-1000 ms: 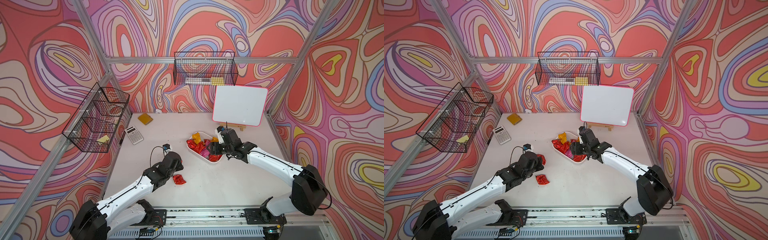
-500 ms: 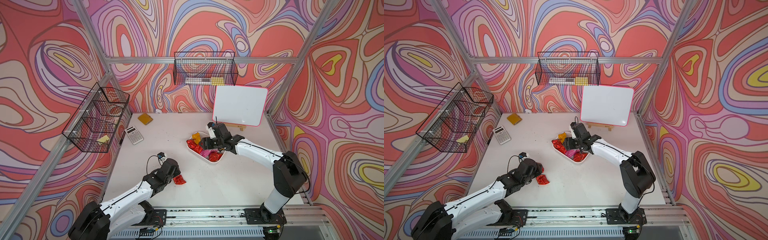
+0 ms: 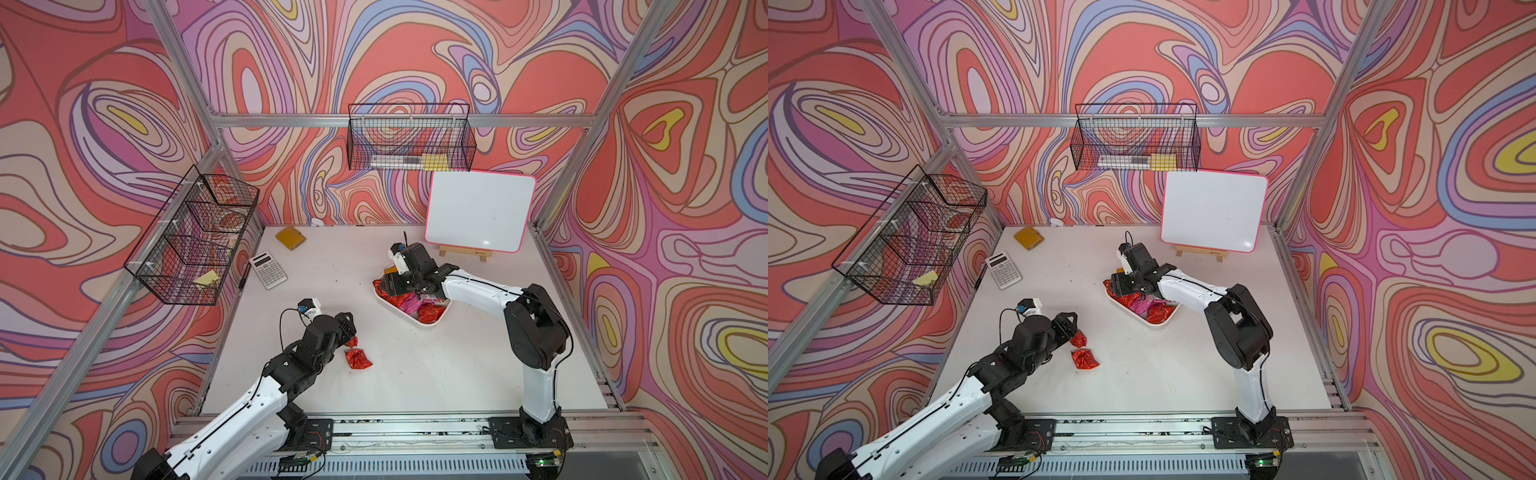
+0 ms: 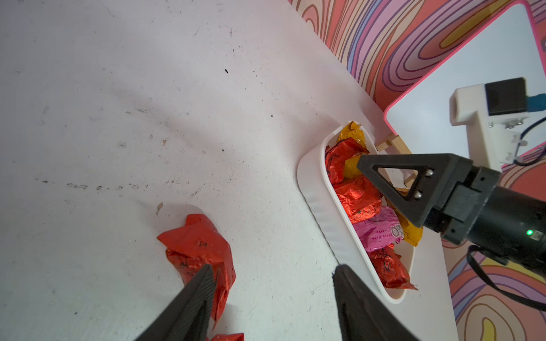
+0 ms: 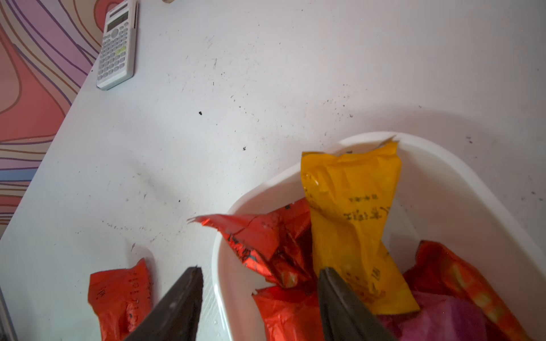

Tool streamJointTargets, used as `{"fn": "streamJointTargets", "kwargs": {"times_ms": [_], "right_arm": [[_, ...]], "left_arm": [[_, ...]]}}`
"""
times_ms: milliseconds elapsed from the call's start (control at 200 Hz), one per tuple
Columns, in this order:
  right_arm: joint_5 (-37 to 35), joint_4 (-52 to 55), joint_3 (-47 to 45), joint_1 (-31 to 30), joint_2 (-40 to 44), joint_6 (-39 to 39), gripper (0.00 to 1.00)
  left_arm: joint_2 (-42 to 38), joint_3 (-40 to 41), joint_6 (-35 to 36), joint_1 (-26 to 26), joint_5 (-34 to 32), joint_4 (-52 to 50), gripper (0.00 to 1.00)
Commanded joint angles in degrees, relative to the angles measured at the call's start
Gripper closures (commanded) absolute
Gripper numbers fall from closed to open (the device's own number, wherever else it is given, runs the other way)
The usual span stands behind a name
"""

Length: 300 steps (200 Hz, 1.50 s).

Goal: Take the tea bags out of the storage box
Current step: Place the tea bag at the center of the board, then pick up the tea bag from the storage box.

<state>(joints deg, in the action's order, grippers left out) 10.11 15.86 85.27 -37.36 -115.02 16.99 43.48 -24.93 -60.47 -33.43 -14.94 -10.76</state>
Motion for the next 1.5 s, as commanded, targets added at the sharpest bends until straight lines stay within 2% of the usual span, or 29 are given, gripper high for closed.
{"fn": "streamJointTargets", "kwargs": {"times_ms": [0,310,796,1031,1497], "right_arm": [[-1.3,-0.5,2.7,-0.1,-2.3,-2.0,0.37],[1.3,-0.8,5.9,-0.3,-6.4,-2.1,0.47],[1.1,-1.5,4.7,-0.4,-3.5,-3.9,0.93],[0.1,-2.6,2.7,-0.4,0.5,-4.3,0.96],[1.4,-12.7,-3.2,-0.5,9.2,-3.8,0.97]], "left_arm": [[-0.6,-0.4,-0.9,0.7,1.4,0.0,0.32],[-0.1,-0.6,-1.1,1.0,3.0,1.0,0.32],[1.4,-0.8,-1.0,1.2,3.4,3.1,0.32],[2.4,-0.8,-1.3,2.0,4.1,4.9,0.32],[4.7,2.0,-4.5,6.0,7.6,10.6,0.33]]}}
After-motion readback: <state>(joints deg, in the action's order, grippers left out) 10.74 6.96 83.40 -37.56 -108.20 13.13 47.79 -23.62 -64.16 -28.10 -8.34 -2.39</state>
